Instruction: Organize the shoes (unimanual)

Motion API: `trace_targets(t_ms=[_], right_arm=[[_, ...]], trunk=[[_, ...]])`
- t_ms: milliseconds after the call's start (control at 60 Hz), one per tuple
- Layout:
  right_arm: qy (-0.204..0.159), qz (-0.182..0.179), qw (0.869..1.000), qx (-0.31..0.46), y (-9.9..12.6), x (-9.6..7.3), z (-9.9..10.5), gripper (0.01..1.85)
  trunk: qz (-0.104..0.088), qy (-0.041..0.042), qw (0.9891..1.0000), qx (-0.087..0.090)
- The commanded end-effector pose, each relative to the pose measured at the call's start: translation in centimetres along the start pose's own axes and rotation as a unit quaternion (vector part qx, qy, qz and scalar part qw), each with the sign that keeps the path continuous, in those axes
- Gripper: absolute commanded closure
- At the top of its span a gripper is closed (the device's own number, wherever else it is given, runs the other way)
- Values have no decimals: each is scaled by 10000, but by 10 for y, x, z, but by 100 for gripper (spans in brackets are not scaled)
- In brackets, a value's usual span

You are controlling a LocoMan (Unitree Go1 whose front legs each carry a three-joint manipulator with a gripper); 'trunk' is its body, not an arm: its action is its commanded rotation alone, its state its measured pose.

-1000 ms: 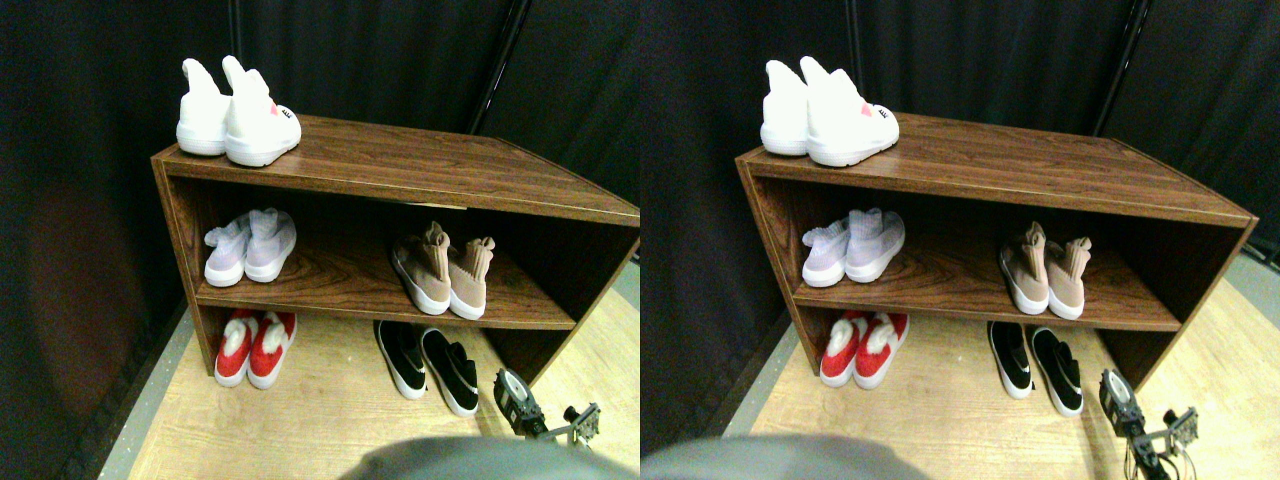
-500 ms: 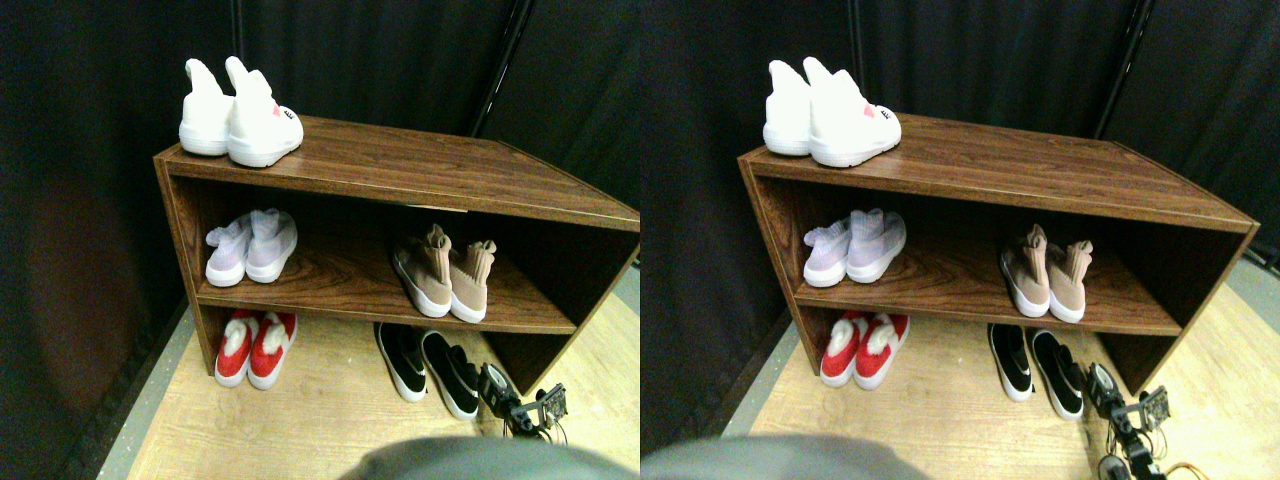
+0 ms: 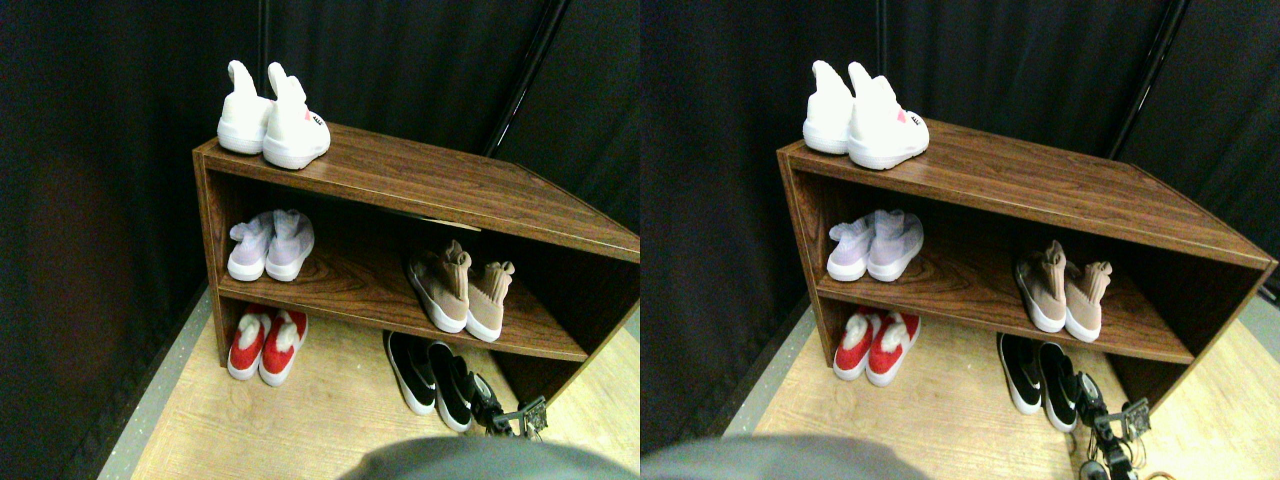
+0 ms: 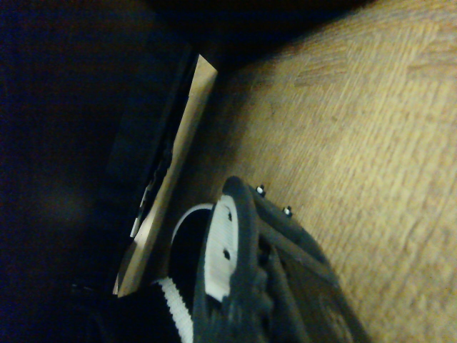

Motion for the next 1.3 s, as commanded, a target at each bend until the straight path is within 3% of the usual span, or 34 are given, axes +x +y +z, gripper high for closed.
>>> trace_targets(t_ms=[17,833,1050,1300], right_arm=[[109,214,9997,28,6,0,-4,180],[238,348,9991,86,14,1,-19,180],[19,224,9997,3,14,3,-14,180],[13,480,9988,-13,21,-1,-5,180]], trunk=[[105,69,9999,5],[85,83,9999,18],[57,100,9999,26],[-42,75,9999,67]])
